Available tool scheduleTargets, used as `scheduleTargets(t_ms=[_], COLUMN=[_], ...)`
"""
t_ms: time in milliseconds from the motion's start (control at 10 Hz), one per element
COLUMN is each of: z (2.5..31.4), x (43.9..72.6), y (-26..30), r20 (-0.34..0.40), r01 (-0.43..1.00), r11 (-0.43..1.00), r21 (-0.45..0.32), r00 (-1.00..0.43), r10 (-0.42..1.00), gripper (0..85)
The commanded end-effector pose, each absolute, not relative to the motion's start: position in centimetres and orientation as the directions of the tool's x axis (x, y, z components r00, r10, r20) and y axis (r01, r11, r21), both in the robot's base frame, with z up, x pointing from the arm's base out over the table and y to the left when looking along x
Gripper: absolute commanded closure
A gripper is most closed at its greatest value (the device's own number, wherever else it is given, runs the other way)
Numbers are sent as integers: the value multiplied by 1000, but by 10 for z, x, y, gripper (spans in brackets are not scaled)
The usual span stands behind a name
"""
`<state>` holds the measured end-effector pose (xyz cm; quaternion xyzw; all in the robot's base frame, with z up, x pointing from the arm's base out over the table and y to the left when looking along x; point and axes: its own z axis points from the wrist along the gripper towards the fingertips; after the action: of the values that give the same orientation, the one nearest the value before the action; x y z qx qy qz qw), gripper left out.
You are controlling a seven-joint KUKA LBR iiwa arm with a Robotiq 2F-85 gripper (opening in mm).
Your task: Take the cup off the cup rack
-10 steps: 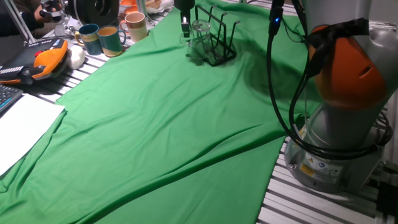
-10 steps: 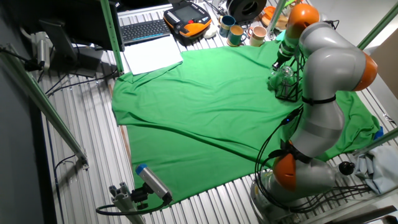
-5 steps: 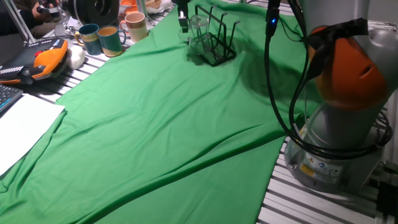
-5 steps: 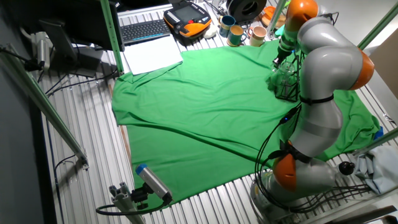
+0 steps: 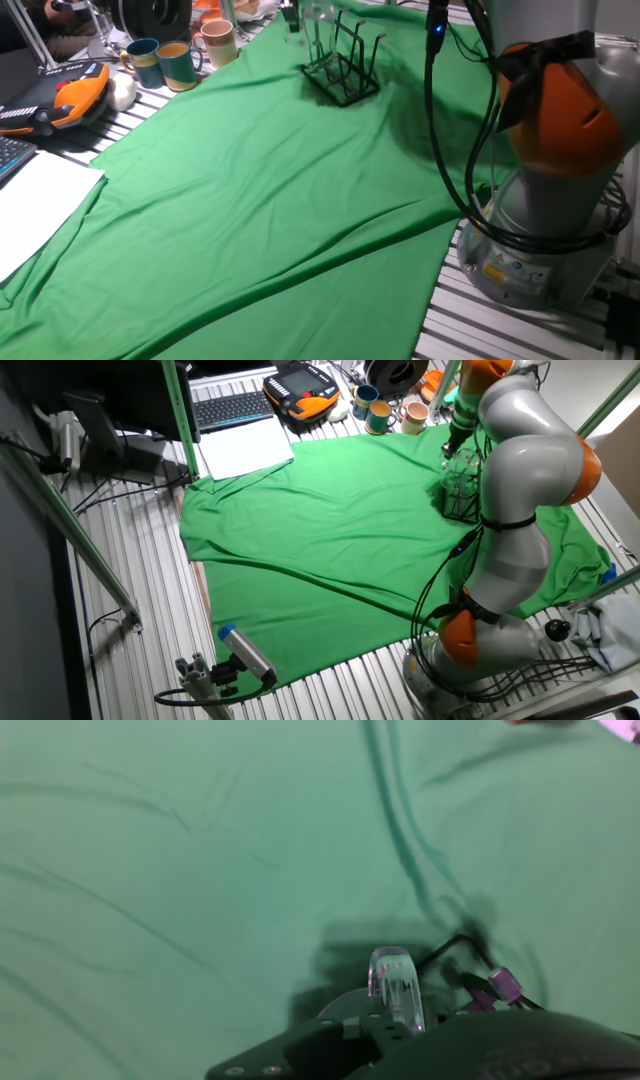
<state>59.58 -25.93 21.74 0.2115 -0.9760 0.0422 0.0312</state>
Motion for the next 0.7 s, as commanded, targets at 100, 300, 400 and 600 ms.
scheduleTargets(t_ms=[100,300,400,600], z=[234,251,258,266], x=[600,604,606,606], y=[-255,-248,-241,-218], r20=[97,115,120,102], r01=[-413,-406,-392,-328], r11=[908,911,917,941], r21=[-71,-76,-81,-86], r00=[-909,-911,-917,-942], r10=[-406,-396,-381,-319], gripper=[680,680,680,680])
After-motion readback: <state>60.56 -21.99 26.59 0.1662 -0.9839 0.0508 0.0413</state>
